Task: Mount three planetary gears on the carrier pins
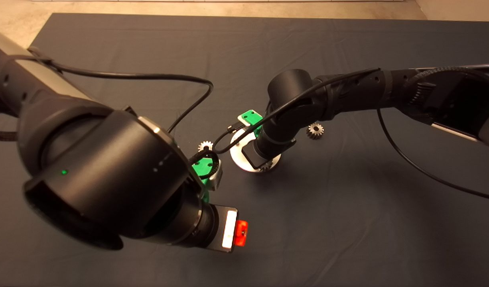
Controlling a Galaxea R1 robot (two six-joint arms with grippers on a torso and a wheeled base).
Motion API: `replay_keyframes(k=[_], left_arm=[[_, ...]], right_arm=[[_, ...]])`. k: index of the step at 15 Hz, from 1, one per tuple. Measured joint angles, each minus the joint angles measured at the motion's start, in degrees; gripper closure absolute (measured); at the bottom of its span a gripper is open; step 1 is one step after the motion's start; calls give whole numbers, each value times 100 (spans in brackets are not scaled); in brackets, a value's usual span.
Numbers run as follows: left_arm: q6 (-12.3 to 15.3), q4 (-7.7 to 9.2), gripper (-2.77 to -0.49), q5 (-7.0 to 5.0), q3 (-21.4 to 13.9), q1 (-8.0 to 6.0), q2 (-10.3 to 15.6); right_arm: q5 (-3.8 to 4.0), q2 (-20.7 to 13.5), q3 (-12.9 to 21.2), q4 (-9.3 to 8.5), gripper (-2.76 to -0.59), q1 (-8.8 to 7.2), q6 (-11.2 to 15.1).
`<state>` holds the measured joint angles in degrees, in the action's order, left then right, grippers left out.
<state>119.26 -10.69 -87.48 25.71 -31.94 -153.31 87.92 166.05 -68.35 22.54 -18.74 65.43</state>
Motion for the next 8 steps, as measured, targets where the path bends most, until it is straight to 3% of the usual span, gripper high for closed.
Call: replay_keyframes(k=[8], left_arm=[[-2,0,-277,0,0,0,0]], right_arm=[[-5,3,-9,2,-110,-28,-46]])
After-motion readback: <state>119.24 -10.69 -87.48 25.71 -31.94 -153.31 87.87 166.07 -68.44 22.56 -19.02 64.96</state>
